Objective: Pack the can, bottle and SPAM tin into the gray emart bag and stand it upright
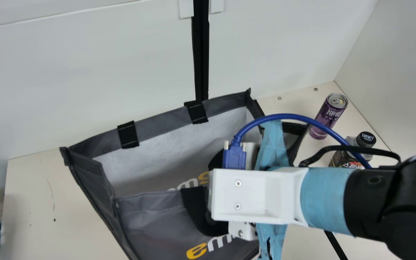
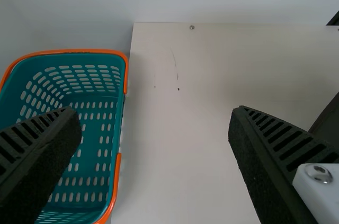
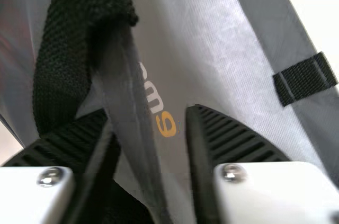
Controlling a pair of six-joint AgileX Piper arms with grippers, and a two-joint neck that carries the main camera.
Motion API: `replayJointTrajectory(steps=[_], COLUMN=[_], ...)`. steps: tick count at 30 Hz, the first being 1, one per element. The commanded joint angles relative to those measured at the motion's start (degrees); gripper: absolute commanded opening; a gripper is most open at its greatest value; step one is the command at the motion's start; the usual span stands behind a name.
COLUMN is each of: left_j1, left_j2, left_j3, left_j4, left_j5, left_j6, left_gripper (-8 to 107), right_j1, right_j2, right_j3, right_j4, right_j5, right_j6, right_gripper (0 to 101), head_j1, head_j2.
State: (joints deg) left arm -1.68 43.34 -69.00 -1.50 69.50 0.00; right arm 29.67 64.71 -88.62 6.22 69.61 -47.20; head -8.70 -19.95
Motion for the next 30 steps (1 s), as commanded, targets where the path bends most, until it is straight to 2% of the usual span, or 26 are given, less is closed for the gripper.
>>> replayJointTrajectory(steps=[1,10,30], left_j1=[0.0,0.0,0.0], left_j2=[0.0,0.0,0.0], left_j3=[0.0,0.0,0.0], left_j4=[0.0,0.0,0.0], left_j5=[0.0,0.0,0.0], left_j6=[0.0,0.0,0.0], left_gripper=[90,90,90], right_j1=[0.2,0.3,-1.8], right_j2=[-0.2,-2.4,-6.1], right_j3=[0.1,0.4,-1.0], right_j4=[-0.4,-1.5,-2.4], right_j5=[0.3,0.3,0.3], right_j6=[0.2,0.3,-4.2], right_gripper=[67,95,95], head_j1=[-1.3,-1.3,-1.3], head_j2=[0.0,0.0,0.0])
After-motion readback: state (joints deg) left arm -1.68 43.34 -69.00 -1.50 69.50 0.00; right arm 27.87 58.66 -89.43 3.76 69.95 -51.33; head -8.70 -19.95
